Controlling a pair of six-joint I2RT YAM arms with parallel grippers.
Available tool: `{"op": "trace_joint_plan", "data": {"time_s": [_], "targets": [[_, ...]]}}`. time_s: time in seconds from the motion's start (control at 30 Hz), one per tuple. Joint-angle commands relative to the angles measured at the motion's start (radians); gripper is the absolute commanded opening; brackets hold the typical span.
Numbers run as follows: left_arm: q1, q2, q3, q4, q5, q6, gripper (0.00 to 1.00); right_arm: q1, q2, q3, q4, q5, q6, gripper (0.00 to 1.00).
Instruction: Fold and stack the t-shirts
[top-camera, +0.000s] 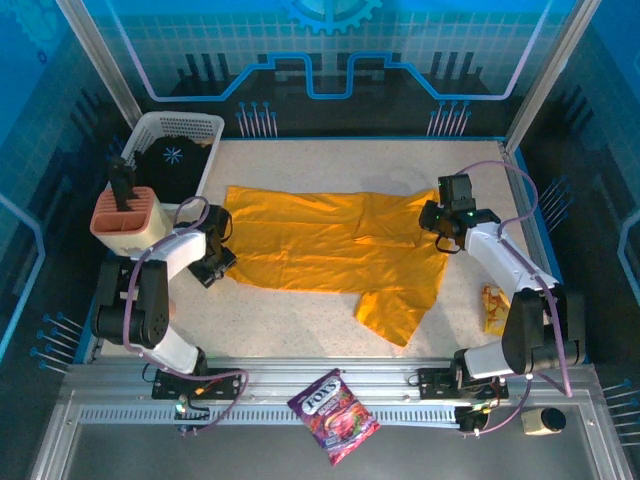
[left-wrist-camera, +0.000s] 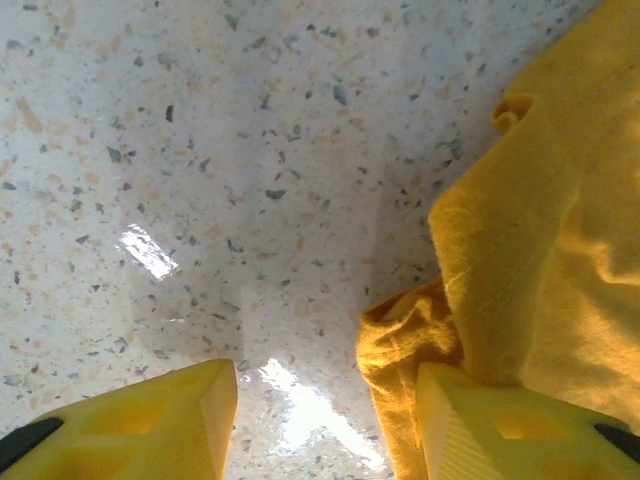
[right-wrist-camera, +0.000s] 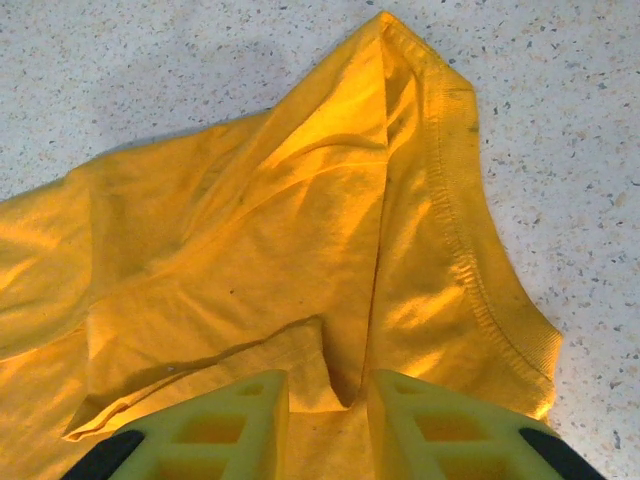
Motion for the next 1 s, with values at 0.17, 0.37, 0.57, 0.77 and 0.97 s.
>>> {"op": "trace_joint_plan", "data": {"time_s": [0.17, 0.37, 0.57, 0.77, 0.97], "targets": [[0.008, 0.063, 0.032, 0.024, -0.001, 0.02, 0.53, -0.016, -0.01, -0.006, 0.009, -0.026, -0.005, 0.28], [0.008, 0.131, 0.057, 0.038, -0.015, 0.034, 0.38, -0.016, -0.017, 0.001, -0.005, -0.028, -0.016, 0.28], [0.006, 0.148, 0.074, 0.033, -0.016, 0.056, 0.0, -0.015, -0.077, 0.02, -0.038, -0.102, -0.115, 0.33], [0.0, -0.023, 0.037, -0.03, 0.007, 0.088, 0.0, -0.005, -0.279, 0.0, -0.137, -0.246, -0.371, 0.54], [-0.003, -0.248, -0.013, -0.105, 0.033, 0.11, 0.0, 0.055, -0.465, 0.043, -0.336, -0.463, -0.817, 0.62]]}}
